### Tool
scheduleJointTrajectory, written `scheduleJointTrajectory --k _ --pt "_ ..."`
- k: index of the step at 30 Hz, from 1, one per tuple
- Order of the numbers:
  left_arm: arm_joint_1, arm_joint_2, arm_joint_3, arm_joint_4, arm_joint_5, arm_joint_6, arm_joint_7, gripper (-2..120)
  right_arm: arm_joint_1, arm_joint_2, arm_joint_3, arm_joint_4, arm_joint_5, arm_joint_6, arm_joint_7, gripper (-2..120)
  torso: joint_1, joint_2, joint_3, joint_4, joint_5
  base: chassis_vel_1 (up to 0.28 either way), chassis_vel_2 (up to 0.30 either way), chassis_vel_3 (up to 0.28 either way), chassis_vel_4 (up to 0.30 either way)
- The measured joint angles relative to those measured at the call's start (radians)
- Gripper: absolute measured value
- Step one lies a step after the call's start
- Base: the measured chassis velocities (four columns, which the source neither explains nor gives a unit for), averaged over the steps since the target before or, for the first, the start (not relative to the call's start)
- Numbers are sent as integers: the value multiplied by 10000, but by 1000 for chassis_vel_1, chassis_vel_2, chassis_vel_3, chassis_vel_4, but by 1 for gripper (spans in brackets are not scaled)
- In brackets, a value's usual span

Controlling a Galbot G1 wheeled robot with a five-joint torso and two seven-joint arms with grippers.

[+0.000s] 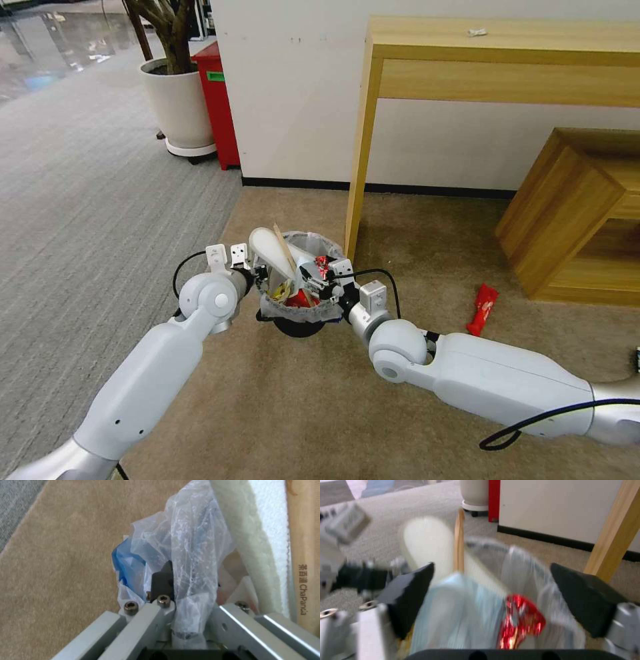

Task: Pick up the trash bin and place the garbage on the floor into it.

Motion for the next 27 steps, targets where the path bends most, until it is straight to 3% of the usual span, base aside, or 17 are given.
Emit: scheduleJointTrajectory --k 3,16,24,27 --pt "111 -47 10 23 119 -6 69 0 2 57 57 -2 -6 57 33 99 0 0 0 1 0 0 0 0 0" --pt "371 -4 -135 -22 215 -35 101 0 236 312 1319 -482 62 138 218 100 0 0 0 2 0 0 0 0 0" --pt "603 121 -503 -311 279 -84 200 0 -1170 -785 2778 -1133 -682 400 252 100 0 -1 0 -5 7 0 0 0 0" --pt "663 158 -599 -374 283 -115 206 0 -2150 -1487 3784 -1402 -1034 658 176 100 0 0 0 -1 9 0 0 0 0"
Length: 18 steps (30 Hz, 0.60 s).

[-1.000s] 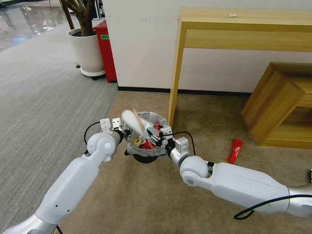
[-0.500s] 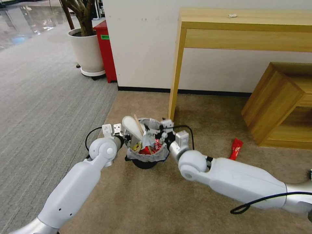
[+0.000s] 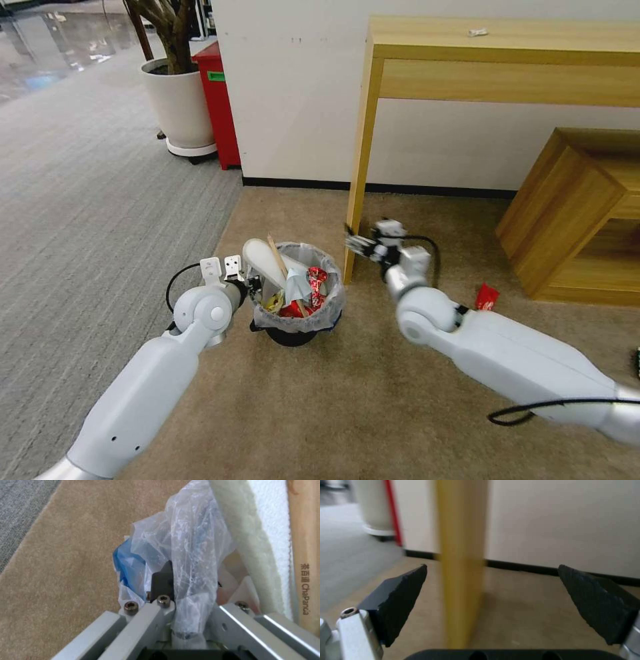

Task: Pick up the trash bin and place the garbage on the floor into it.

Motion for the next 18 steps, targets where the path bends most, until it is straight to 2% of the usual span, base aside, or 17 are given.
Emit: scheduleJointTrajectory --k 1,4,5,6,9,18 --pt "0 0 0 0 0 0 0 0 0 0 0 0 0 0 0 100 0 0 0 0 0 0 0 0 0" --pt "57 -2 -31 -49 9 -6 -4 0 -906 -524 1086 -72 -192 63 -29 100 -1 0 -1 -1 -11 0 0 0 0" --pt "57 -2 -31 -49 9 -6 -4 0 -906 -524 1086 -72 -192 63 -29 100 -1 0 -1 -1 -11 0 0 0 0" --pt "78 -7 -41 -84 8 -11 -12 0 -1330 -685 1487 -121 -326 87 -34 100 -1 0 0 -2 -2 0 0 0 0" --pt "130 -7 -85 -157 8 -14 -52 0 -2220 -879 2247 -246 -620 75 -20 100 -1 1 -2 0 -10 0 0 0 0" --pt "359 175 -258 -421 -63 -25 -95 0 -3529 -605 3154 -1272 -1926 872 -307 100 -2 1 -2 3 -10 0 0 0 0"
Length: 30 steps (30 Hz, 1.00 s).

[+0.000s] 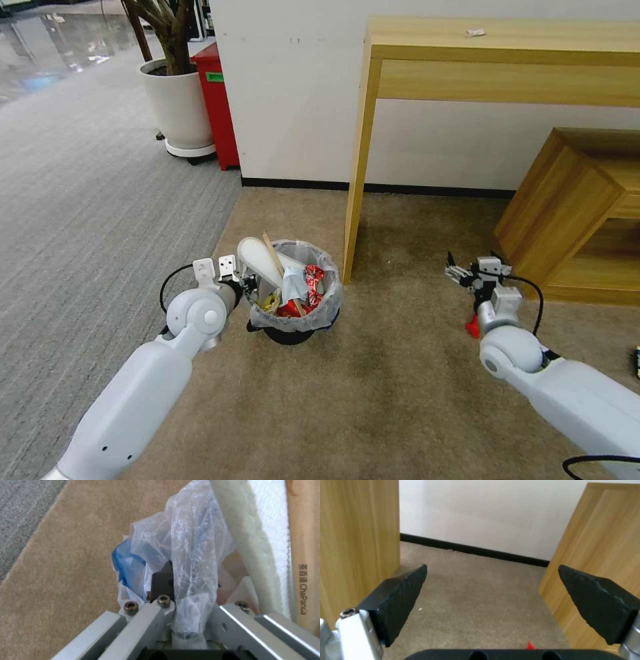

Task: Pick up the trash bin and place the garbage on the floor into it.

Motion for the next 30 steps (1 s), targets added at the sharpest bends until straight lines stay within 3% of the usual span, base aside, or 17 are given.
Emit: scheduleJointTrajectory --k 13,30 --pt "147 169 -185 -145 -63 -21 21 0 -1875 614 1620 -467 -916 745 -359 100 0 0 0 -4 3 0 0 0 0" --pt "-1 136 -200 90 -62 -82 42 0 -1904 1011 1789 -909 -934 1504 -825 95 1 0 1 -3 2 0 0 0 0"
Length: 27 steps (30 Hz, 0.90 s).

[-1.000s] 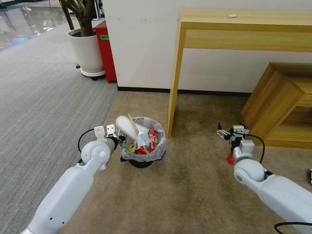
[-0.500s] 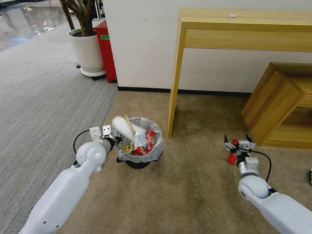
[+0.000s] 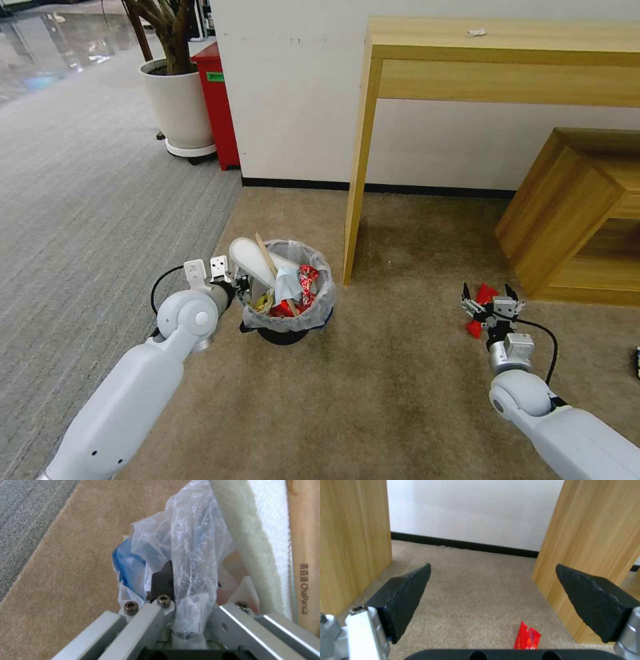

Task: Pick up the trash bin and place the garbage on the floor into it.

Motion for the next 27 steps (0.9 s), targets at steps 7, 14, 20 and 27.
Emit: scheduleJointTrajectory --k 7,14,20,27 --pt "-116 -14 7 94 -20 -6 4 0 38 8 -40 -74 -10 119 -71 92 0 0 0 1 -1 0 0 0 0" --pt "-207 -31 39 192 -21 -16 5 0 -12 11 -22 -90 -35 211 -156 92 0 -1 0 3 1 -75 -75 91 89" --pt "-281 -53 58 215 -59 -22 5 0 9 10 -18 -134 -43 265 -169 92 1 0 1 -3 1 -206 -195 193 179" --pt "-241 -54 38 192 -64 -21 -6 0 10 53 -67 -171 -100 309 -168 92 0 0 0 -2 -2 -234 -245 232 241"
